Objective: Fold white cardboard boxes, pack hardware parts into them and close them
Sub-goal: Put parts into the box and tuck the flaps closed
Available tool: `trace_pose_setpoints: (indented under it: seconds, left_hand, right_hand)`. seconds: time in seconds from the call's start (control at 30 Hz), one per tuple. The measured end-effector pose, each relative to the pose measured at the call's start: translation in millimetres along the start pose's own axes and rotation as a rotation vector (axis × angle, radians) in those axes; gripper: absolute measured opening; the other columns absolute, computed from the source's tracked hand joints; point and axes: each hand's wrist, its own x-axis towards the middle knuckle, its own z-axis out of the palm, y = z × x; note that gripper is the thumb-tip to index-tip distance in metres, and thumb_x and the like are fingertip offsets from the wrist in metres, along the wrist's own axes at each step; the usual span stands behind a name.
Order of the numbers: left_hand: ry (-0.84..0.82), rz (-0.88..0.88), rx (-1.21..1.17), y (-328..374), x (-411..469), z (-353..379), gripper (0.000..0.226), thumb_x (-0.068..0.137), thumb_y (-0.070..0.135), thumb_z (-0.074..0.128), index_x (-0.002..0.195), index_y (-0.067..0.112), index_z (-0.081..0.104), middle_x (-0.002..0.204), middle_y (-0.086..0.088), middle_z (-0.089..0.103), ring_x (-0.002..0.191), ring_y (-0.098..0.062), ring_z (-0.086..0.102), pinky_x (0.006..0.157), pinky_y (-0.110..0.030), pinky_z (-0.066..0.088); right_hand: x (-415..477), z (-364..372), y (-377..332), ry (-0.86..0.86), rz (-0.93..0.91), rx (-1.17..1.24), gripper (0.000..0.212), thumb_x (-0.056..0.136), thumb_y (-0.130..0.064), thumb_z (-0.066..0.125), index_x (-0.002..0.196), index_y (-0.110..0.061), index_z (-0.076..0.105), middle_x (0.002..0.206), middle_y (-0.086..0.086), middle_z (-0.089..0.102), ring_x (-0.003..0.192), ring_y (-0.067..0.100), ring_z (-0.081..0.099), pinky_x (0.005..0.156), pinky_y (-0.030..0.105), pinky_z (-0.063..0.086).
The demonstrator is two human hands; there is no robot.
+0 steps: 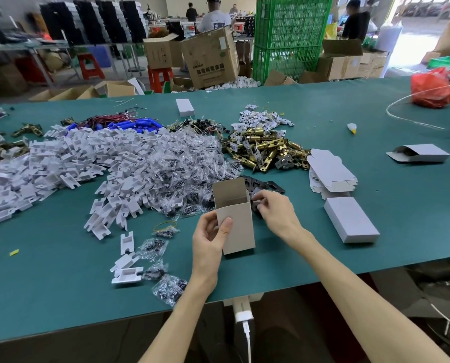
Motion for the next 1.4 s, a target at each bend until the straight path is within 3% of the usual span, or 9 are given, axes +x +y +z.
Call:
trace_pose_setpoints:
  seconds: [0.2, 0.37, 0.6, 0.7, 0.8, 0.9, 1.03, 1.27, 1.4]
  left_hand:
    - [-0.005, -0.016, 0.000, -1, 1, 0, 0.044, 0.084, 0.041, 0.079, 0.119, 0.017, 0.066, 0.115, -0.004, 0.077, 0.110, -0.023, 0.072, 0.092, -0.040, 0.060]
    - [0.003, -0.007, -0.010, 0, 0, 0, 0.049, 0.080, 0.047, 0.081, 0.117, 0.019, 0.067, 0.114, -0.003, 0.077, 0.108, -0.022, 0.073, 0.084, -0.030, 0.061]
    - [0.002, -0.016, 0.020, -2, 2, 0, 0.043, 0.084, 0.043, 0.080, 0.117, 0.019, 0.067, 0.115, -0.003, 0.077, 0.109, -0.022, 0.073, 0.088, -0.033, 0.061]
    - [0.001, -0.020, 0.023, -2, 2, 0, 0.041, 0.085, 0.041, 0.079, 0.118, 0.019, 0.067, 0.115, -0.003, 0.077, 0.110, -0.022, 0.073, 0.089, -0.033, 0.061]
    - [-0.005, -0.018, 0.024, -1, 1, 0, 0.041, 0.086, 0.041, 0.079, 0.118, 0.018, 0.067, 0.114, -0.004, 0.077, 0.108, -0.022, 0.073, 0.086, -0.030, 0.061]
    - [-0.012, -0.012, 0.029, -1, 1, 0, 0.044, 0.084, 0.043, 0.080, 0.118, 0.017, 0.066, 0.115, -0.004, 0.077, 0.109, -0.022, 0.073, 0.087, -0.032, 0.061]
    - [-0.013, -0.018, 0.037, -2, 1, -1, 0.042, 0.086, 0.038, 0.078, 0.118, 0.016, 0.065, 0.115, -0.004, 0.077, 0.110, -0.022, 0.072, 0.095, -0.041, 0.059]
    - [-0.013, -0.024, 0.053, -3, 2, -1, 0.043, 0.085, 0.038, 0.079, 0.119, 0.016, 0.065, 0.117, -0.003, 0.076, 0.113, -0.023, 0.071, 0.103, -0.051, 0.055]
    - [-0.017, -0.024, 0.059, -3, 2, -1, 0.042, 0.085, 0.038, 0.079, 0.118, 0.016, 0.066, 0.116, -0.004, 0.076, 0.113, -0.023, 0.071, 0.102, -0.050, 0.056]
  right_hand:
    - [3, -18, -4, -0.154, 0.425, 0.976, 0.034, 0.092, 0.006, 0.060, 0.121, -0.009, 0.068, 0.090, 0.010, 0.070, 0.063, 0.014, 0.057, 0.051, 0.022, 0.038]
    - [-2, -20, 7, -0.321, 0.575, 1.208, 0.035, 0.097, 0.009, 0.045, 0.114, -0.012, 0.066, 0.088, 0.011, 0.071, 0.071, 0.020, 0.064, 0.058, 0.026, 0.047]
    - [-1, -16, 10, -0.272, 0.539, 1.028, 0.029, 0.096, 0.003, 0.050, 0.111, -0.011, 0.071, 0.075, 0.007, 0.068, 0.063, 0.017, 0.062, 0.055, 0.025, 0.048]
    - [0, -13, 10, -0.269, 0.557, 1.007, 0.015, 0.104, -0.025, 0.056, 0.103, -0.015, 0.068, 0.077, 0.006, 0.064, 0.064, 0.018, 0.060, 0.057, 0.026, 0.049]
    - [0, -12, 10, -0.275, 0.552, 0.910, 0.036, 0.096, -0.048, 0.065, 0.112, -0.016, 0.067, 0.086, 0.008, 0.060, 0.071, 0.020, 0.060, 0.060, 0.027, 0.052]
    - [0, -8, 7, -0.256, 0.477, 0.748, 0.040, 0.093, -0.037, 0.072, 0.125, -0.013, 0.064, 0.093, 0.008, 0.061, 0.073, 0.019, 0.058, 0.057, 0.024, 0.050]
    - [1, -6, 9, -0.198, 0.358, 0.516, 0.033, 0.097, -0.007, 0.060, 0.129, -0.011, 0.064, 0.089, 0.007, 0.064, 0.065, 0.018, 0.060, 0.055, 0.025, 0.050]
    - [0, -9, 14, -0.106, 0.280, 0.414, 0.026, 0.096, -0.008, 0.061, 0.121, -0.014, 0.067, 0.090, 0.007, 0.063, 0.063, 0.017, 0.060, 0.055, 0.026, 0.053]
    - [-1, -12, 16, -0.034, 0.291, 0.400, 0.024, 0.096, -0.007, 0.060, 0.118, -0.010, 0.067, 0.098, 0.007, 0.064, 0.055, 0.020, 0.064, 0.073, 0.041, 0.060]
